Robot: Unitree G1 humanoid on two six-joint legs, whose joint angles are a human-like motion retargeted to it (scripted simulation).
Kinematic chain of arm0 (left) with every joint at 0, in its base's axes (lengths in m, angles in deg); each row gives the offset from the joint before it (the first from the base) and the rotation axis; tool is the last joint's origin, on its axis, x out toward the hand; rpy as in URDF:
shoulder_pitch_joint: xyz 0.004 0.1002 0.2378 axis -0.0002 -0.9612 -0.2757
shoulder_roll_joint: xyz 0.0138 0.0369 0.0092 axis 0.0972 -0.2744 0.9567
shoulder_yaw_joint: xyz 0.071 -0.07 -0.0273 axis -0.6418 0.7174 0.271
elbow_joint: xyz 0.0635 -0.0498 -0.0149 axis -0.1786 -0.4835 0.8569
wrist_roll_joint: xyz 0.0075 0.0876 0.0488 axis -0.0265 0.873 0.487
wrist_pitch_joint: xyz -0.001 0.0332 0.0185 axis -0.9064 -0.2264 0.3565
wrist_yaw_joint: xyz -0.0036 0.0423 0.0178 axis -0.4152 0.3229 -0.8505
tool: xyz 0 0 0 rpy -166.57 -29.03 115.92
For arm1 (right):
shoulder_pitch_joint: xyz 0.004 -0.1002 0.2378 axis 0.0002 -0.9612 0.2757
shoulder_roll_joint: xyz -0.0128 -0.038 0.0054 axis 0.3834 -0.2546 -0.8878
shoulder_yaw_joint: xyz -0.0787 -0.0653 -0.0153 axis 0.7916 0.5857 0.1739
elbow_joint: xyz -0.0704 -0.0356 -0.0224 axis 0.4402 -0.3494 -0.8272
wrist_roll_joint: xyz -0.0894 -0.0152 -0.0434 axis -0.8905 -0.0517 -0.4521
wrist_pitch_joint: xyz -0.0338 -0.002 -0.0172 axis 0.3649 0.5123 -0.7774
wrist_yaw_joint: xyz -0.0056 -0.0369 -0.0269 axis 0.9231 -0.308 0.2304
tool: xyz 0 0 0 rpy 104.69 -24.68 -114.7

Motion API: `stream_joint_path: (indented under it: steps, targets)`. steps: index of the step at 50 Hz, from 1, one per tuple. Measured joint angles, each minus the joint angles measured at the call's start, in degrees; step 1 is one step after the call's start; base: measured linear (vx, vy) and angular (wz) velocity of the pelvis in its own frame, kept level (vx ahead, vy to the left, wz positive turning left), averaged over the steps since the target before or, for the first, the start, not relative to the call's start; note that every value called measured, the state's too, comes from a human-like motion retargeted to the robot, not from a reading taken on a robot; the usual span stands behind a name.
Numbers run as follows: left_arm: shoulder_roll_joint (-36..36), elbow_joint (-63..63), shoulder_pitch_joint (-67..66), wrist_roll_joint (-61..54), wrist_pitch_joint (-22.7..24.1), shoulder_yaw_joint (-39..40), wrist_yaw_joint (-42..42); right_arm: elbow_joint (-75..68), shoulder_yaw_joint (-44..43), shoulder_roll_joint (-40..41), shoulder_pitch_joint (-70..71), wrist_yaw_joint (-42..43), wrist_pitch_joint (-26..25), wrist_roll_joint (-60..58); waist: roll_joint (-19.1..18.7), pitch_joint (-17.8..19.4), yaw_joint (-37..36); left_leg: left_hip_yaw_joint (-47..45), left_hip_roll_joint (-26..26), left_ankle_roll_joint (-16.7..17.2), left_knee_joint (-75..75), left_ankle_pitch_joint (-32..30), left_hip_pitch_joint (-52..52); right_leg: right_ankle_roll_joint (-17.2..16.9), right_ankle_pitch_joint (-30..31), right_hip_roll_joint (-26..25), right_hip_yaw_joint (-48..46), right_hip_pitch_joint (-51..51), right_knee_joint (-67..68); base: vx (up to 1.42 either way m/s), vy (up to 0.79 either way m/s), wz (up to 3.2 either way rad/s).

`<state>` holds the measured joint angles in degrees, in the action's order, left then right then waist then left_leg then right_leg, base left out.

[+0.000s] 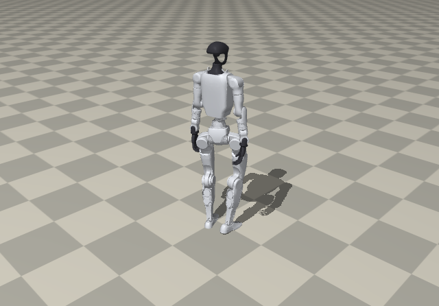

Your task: In place motions

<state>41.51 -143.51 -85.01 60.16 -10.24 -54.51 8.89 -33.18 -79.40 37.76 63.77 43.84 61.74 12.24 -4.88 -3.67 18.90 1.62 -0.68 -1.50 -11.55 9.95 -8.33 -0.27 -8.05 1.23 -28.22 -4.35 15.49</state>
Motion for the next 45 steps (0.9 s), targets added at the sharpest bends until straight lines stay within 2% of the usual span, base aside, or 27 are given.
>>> stream_joint_path:
  steps: [1, 2, 3, 5, 7, 8, 10, 15, 18, 21, 25, 28, 33, 35, 37, 38, 40, 42, 45]
  targets:
    - [0.19, -0.18, -1.23, 0.54, -0.13, 0.52, -0.16, -0.45, 0.15, -0.13, 0.05, 0.58, -0.22, -0.91, 1.48, -1.08, 1.21, 0.52, -2.25, -0.18, -2.44, 0.3, -0.98, 2.9, -1.37, -0.12, -5.2, 2.61, -5.07, 0.27, 0.02, 0.82]
    - [0.33, -0.37, -2.31, 1.1, -0.29, 1.09, -0.28, -0.92, 0.25, -0.3, 0.18, 1.03, -0.4, -1.89, 3.21, -2.19, -0.13, -1.47, -3.86, -0.48, -5.32, 0.39, -2.12, 4.98, -1.96, -0.22, -6.41, 4.16, -9.07, 0.22, 0.07, -1.63]
    - [0.39, -0.61, -3.08, 1.68, -0.5, 1.78, -0.36, -1.43, 0.22, -0.59, 0.49, 1.23, -0.5, -2.97, 5.44, -3.35, -6.56, -8.46, -4.2, -1.02, -9.1, 0.06, -3.55, 5.43, -0.98, -0.31, 0.4, 3.61, -10.93, 0.08, 0.11, -3.13]
    - [0.07, -0.89, -2.6, 1.13, -0.91, 2.29, -0.06, -1.68, -0.92, -1.02, 2.29, 0.63, -0.87, -3.78, 7.56, -2.86, -14.59, -16.8, -1.8, -1.2, -20.35, -6.19, -9.3, 1.25, -0.16, 3.75, 9.89, 2.52, -10.57, -0.19, 0.13, -2.48]
    - [-0.51, 0.18, -2.26, -0.45, -0.54, 3.37, 0.27, -0.81, -0.92, -1.51, 4.01, -0.01, -0.49, -1.68, 9.12, -0.11, -12.95, -16.81, -0.81, -1.91, -31.62, -14.28, -16.15, 2.0, 1.12, 5.6, 6.5, 2.56, -11.14, -0.28, 0.09, 0.12]
    - [-0.76, 1.31, -2.71, -1.39, -0.15, 4.03, -0.04, -0.46, -0.39, -1.9, 4.95, -0.28, 0.06, -0.23, 10.36, 1.05, -14.42, -19.89, 0.95, -3.97, -38.53, -15.09, -19.62, 3.03, 1.19, 5.46, 7.44, 3.15, -11.86, -0.17, 0.08, -0.4]
    - [-1.17, 2.72, -3.52, -2.38, 0.07, 4.07, -1.44, -0.01, 0.02, -2.55, 6.28, -0.75, 0.28, 1.94, 11.37, 2.34, -15.45, -22.54, 3.99, -5.81, -50.99, -11.37, -26.25, 3.61, 1.63, 6.19, 9.22, 2.67, -11.44, -0.09, 0.09, -0.46]
    - [-1.43, 0.47, -2.84, -0.76, -0.19, 3.9, -1.29, 1.8, -2.19, -2.5, 7.35, 1.56, 0.18, 5.24, 11.16, 2.1, -18.58, -24.38, 11.67, -8.49, -75.56, -4.75, -45.01, 5.53, 2.36, 4.64, 11.2, -0.11, -11.37, -0.09, 0.05, -0.29]
    - [-0.98, 0.54, -3.03, 0.54, -0.29, 2.89, -2.4, 2.15, -2.11, -2.45, 7.51, 1.03, 1.08, 7.33, 12.24, 2.05, -21.43, -25.82, 15.1, -8.86, -85.14, -2.55, -53.0, 6.39, 2.37, 4.64, 13.37, -1.32, -11.12, -0.03, 0.01, -0.51]
    - [-0.68, 0.58, -3.26, 0.89, -0.43, 2.64, -2.2, 2.15, -1.85, -1.91, 7.25, -0.42, 0.98, 6.69, 13.29, 2.11, -22.62, -26.25, 15.1, -8.47, -88.26, -1.94, -55.98, 7.02, 1.91, 5.13, 15.4, -2.06, -10.1, 0.0, 0.01, -0.13]
    - [-0.38, 0.69, -2.93, -0.01, -0.7, 2.75, -2.09, 1.92, -0.54, -1.39, 6.9, -1.31, 1.06, 4.75, 13.34, 2.9, -22.67, -25.86, 13.32, -8.39, -82.81, -2.43, -50.71, 6.94, 1.42, 5.54, 16.21, -1.35, -9.31, 0.01, 0.01, 0.03]
    - [-0.35, 1.41, -3.52, -0.2, -0.63, 3.06, -1.87, 1.87, 0.4, -0.94, 5.84, -1.1, 1.38, 1.97, 12.74, 1.59, -21.52, -25.26, 9.98, -7.14, -72.71, -3.44, -42.75, 6.2, 1.24, 5.77, 15.03, -0.28, -10.2, 0.11, 0.03, 0.18]
    - [-0.31, 1.51, -4.45, -0.21, -0.51, 3.69, -1.33, 0.9, 1.46, -0.35, 4.0, -0.45, 1.37, -0.49, 11.5, -0.44, -18.39, -21.92, 0.11, -2.99, -43.13, -5.89, -22.88, 4.71, 0.21, 6.06, 11.69, 1.68, -10.52, 0.14, 0.0, 0.21]
    - [-0.16, 1.05, -4.6, -0.2, -0.61, 3.84, -1.09, 0.26, 1.42, -0.22, 3.04, -0.8, 1.21, -0.66, 10.0, -1.22, -17.57, -19.59, -3.31, -2.14, -25.48, -8.37, -12.28, 4.73, -0.95, 4.75, 11.03, 2.41, -9.79, 0.19, -0.04, -0.09]
    - [0.03, 0.85, -4.68, -0.15, -0.63, 3.88, -0.68, -0.22, 1.0, -0.16, 2.06, -1.18, 0.95, -0.61, 8.12, -2.07, -17.44, -17.78, -5.03, -1.87, -10.87, -2.36, -3.74, 4.91, -2.37, 2.74, 10.81, 2.43, -8.09, 0.19, -0.07, -0.16]
    - [0.09, 0.82, -4.65, -0.12, -0.63, 3.83, -0.5, -0.5, 0.63, -0.21, 1.65, -1.37, 0.78, -0.56, 7.02, -2.7, -16.79, -17.04, -5.01, -1.63, -5.75, 2.74, -0.36, 4.99, -3.24, 1.87, 10.1, 2.15, -6.71, 0.2, -0.09, 0.2]
    - [-0.07, 0.76, -4.97, -0.31, -0.55, 3.84, -0.41, -1.27, 0.18, -0.57, 0.78, -1.49, 0.27, -0.59, 3.87, -4.89, -14.4, -19.45, -2.9, -3.19, 2.28, 3.4, 3.29, 4.77, -4.35, 0.02, 8.59, 0.28, -2.54, 0.17, -0.1, 0.75]
    - [0.16, -0.25, -2.48, -1.05, -0.8, 3.5, -0.78, -1.46, -0.72, -0.4, 1.21, -0.73, -0.97, 0.17, 1.28, -5.29, -9.98, -9.74, -1.01, -0.84, 3.67, 0.88, 1.13, 3.59, 0.33, 0.5, 4.43, -4.34, 4.82, -0.17, -0.12, 0.87]
    - [1.35, -0.76, 4.37, -1.79, -1.34, 0.97, 0.51, -0.28, -3.31, -0.22, 2.98, 0.38, 0.15, 5.0, 1.58, 0.0, -13.5, -11.8, 0.49, -1.77, 4.28, 0.26, 1.36, -2.32, 13.6, 3.75, 9.1, -14.1, 23.2, -0.43, -0.1, -0.42]
